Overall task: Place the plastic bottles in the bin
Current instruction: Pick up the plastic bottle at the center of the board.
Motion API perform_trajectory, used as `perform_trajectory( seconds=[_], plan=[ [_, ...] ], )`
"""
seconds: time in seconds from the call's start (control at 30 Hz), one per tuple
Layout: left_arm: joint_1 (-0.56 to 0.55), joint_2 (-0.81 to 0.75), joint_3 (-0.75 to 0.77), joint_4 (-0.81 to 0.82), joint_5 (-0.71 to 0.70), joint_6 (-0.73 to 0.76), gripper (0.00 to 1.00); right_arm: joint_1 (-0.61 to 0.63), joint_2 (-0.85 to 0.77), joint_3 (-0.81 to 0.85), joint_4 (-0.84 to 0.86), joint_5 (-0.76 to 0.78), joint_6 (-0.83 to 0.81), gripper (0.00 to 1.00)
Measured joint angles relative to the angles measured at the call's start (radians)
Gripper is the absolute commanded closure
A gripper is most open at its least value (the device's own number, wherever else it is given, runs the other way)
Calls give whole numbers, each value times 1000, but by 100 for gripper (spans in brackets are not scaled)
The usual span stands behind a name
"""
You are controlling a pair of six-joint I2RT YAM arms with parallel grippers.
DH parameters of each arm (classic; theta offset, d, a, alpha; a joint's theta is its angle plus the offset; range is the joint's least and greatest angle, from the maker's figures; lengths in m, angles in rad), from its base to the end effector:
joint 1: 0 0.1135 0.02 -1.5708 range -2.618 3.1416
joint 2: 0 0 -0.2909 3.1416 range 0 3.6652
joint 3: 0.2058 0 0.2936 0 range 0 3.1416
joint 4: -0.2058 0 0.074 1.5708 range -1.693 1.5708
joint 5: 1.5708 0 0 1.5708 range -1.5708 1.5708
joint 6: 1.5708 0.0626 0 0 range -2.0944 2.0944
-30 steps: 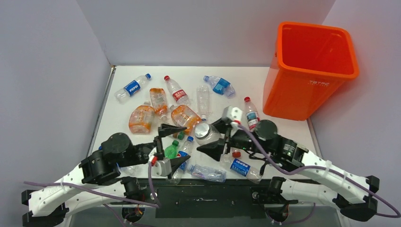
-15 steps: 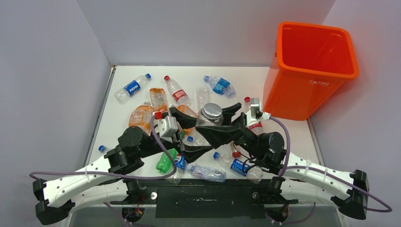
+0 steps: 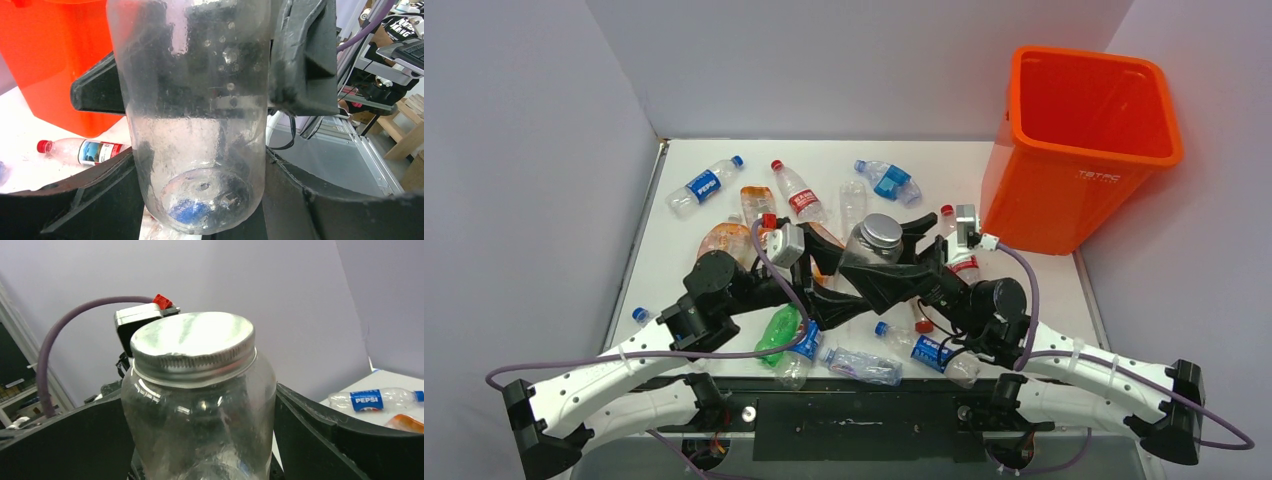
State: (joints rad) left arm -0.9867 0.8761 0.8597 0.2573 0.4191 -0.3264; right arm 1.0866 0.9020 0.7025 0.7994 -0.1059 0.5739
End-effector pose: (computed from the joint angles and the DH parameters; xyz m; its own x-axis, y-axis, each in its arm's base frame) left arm 0.1163 -0.2222 0.4236 -0.1896 -0.2443 -0.9510 0.9704 0.1010 -0.2194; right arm 0.1085 0.2205 0.4205 -0.2792 0.6290 -0.7255 -0.9159 0.0526 0.3980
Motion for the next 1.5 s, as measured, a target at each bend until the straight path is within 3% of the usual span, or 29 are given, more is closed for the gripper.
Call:
perform_trajectory(
  seconds=[0.07, 0.3, 0.43, 0.67, 0.9, 0.97, 1.0, 1.03, 1.13, 1.17, 1.33, 1.5],
  plan=[
    [5, -2, 0, -7, 6, 6, 100, 1, -4, 32, -85, 4, -16, 10],
    [15, -45, 3, -140, -48, 105, 100, 1, -30, 222, -444, 56, -117, 10],
    [16, -70, 3, -192, -89, 159, 100, 1, -32, 323, -584, 77, -173, 2],
    [16, -77, -4, -204, -104, 195, 100, 1, -26, 365, -701, 150, -208, 25],
    [22, -76, -18, -214, -109, 209, 100, 1, -10, 369, -723, 159, -195, 68],
    [22, -79, -22, -211, -109, 209, 100, 1, -10, 369, -724, 158, -192, 86],
    [22, -82, -25, -209, -110, 209, 94, 1, -10, 369, -725, 155, -193, 93],
    [22, -84, -29, -208, -111, 209, 81, 1, -10, 369, -727, 152, -192, 94],
    [22, -92, -37, -209, -119, 209, 13, 1, 1, 376, -734, 142, -192, 95],
    [22, -94, -37, -209, -124, 209, 2, 1, 7, 381, -735, 139, -192, 95],
    [21, -130, -42, -209, -175, 230, 4, 1, 31, 433, -798, 158, -216, 95],
    [21, -222, -48, -219, -314, 304, 4, 1, 75, 608, -886, 367, -344, 95]
  ],
)
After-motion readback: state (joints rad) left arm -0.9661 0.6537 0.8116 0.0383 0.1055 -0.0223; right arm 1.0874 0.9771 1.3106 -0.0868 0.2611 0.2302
